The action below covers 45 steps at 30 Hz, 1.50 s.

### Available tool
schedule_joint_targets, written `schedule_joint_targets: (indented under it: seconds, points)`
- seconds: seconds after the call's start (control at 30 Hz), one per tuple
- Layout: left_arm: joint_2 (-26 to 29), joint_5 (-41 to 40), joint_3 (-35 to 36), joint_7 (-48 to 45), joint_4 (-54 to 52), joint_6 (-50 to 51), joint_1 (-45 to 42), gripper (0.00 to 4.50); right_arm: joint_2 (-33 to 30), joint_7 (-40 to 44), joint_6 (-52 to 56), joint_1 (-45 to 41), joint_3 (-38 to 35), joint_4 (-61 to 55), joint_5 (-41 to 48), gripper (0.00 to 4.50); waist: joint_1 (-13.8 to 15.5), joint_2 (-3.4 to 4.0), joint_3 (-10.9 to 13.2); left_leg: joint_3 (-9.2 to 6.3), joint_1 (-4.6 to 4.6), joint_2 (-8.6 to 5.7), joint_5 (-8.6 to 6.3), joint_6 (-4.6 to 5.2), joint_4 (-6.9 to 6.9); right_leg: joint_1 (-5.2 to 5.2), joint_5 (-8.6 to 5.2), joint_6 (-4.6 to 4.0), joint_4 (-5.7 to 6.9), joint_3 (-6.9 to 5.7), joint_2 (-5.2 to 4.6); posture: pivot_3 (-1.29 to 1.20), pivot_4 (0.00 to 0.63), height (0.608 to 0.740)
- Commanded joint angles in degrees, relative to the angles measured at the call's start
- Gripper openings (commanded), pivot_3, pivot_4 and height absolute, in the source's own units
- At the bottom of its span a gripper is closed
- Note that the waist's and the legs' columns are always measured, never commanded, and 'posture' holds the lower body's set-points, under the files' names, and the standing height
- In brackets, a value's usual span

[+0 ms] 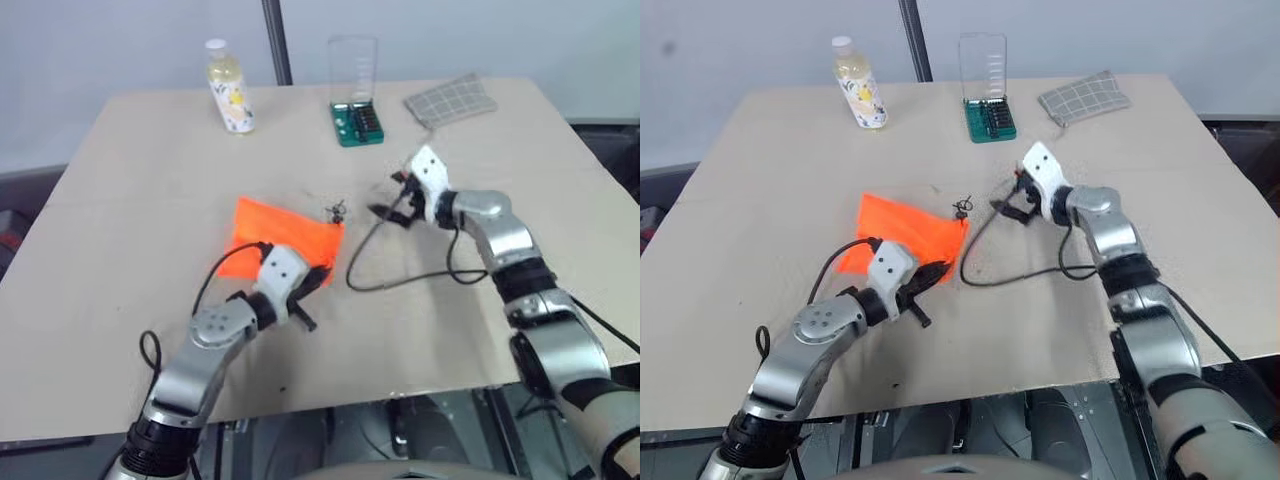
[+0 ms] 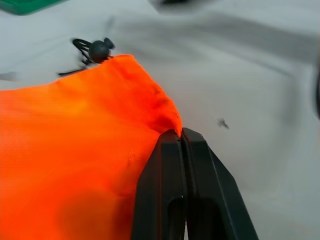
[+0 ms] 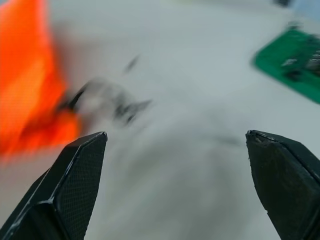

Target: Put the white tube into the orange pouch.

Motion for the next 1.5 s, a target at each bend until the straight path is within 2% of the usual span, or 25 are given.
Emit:
schedule_joint_targets:
  seconds: [0.03, 0.17, 0.27, 0.5, 0.87, 1.13, 1.4, 1.5]
  points:
    - [1.0, 2.6, -1.7, -0.9, 0.1, -3.2, 0.5, 0.0, 4.0, -3.4, -0.6, -3.8, -3.1, 5.2, 2.4, 4.49, -0.2, 0.01, 0.0, -0.01, 0.0, 0.0, 0.0, 0.0, 0.0, 0.0, 0.0, 0.0, 0.0, 0.0, 0.0, 0.0, 0.15, 0.74]
    - [1.3, 4.3, -2.4, -1.4, 0.9, -4.8, 1.1, 0.0, 8.8, -6.2, -3.1, -6.3, -4.9, 13.8, 2.9, 4.49, -0.3, 0.04, 0.0, -0.09, -0.05, -0.01, 0.0, 0.0, -0.06, -0.02, 0.0, 0.0, -0.01, -0.04, -0.05, 0.0, 0.15, 0.74]
    - [1.1, 4.9, -2.5, -1.5, 1.5, -5.5, 1.0, 0.0, 11.5, -6.3, -6.5, -7.0, -3.4, 20.0, 0.5, 4.49, -0.3, 0.05, 0.0, -0.08, -0.09, -0.03, 0.0, 0.0, -0.09, -0.1, 0.0, 0.0, -0.02, -0.01, -0.07, 0.0, 0.15, 0.74]
    - [1.1, 5.4, -2.3, -1.8, 2.2, -6.3, 0.8, 0.0, 14.5, -4.4, -8.7, -7.8, -1.6, 26.5, -2.6, 4.49, -0.5, 0.11, 0.1, -0.08, -0.07, -0.04, 0.0, 0.0, -0.11, -0.14, 0.01, 0.0, 0.05, -0.01, -0.06, 0.0, 0.15, 0.74]
    - [1.3, 5.5, -1.6, -2.4, 2.0, -6.5, 1.2, 0.0, 15.2, -1.3, -17.0, -7.0, 4.1, 29.2, -10.0, 4.49, -0.6, 0.14, 0.0, -0.09, -0.03, -0.04, 0.0, -0.01, -0.12, -0.13, 0.0, 0.0, 0.07, 0.0, -0.04, 0.0, 0.15, 0.74]
    - [1.2, 5.6, -1.4, -2.3, 1.8, -6.3, 1.3, 0.0, 15.8, 0.8, -20.3, -6.3, 5.6, 30.7, -11.9, 4.49, -0.7, 0.16, 0.0, -0.08, 0.01, -0.03, 0.0, -0.01, -0.12, -0.12, 0.0, 0.0, 0.08, 0.01, -0.03, 0.0, 0.15, 0.74]
    - [1.0, 5.5, -1.3, -2.2, 1.7, -6.1, 1.4, 0.0, 16.8, 6.6, -22.5, -6.6, 5.9, 31.5, -12.2, 4.49, -0.7, 0.17, 0.0, -0.08, 0.02, -0.03, 0.0, -0.01, -0.13, -0.11, 0.0, 0.0, 0.08, 0.02, -0.03, 0.0, 0.15, 0.74]
    - [1.1, 5.5, -1.0, -2.3, 1.5, -6.0, 1.7, 0.0, 17.0, 7.8, -23.1, -6.4, 5.7, 31.3, -12.1, 3.8, -0.7, 0.17, 0.0, -0.08, 0.02, -0.03, 0.0, -0.01, -0.14, -0.12, 0.0, 0.0, 0.08, 0.02, -0.02, 0.0, 0.15, 0.74]
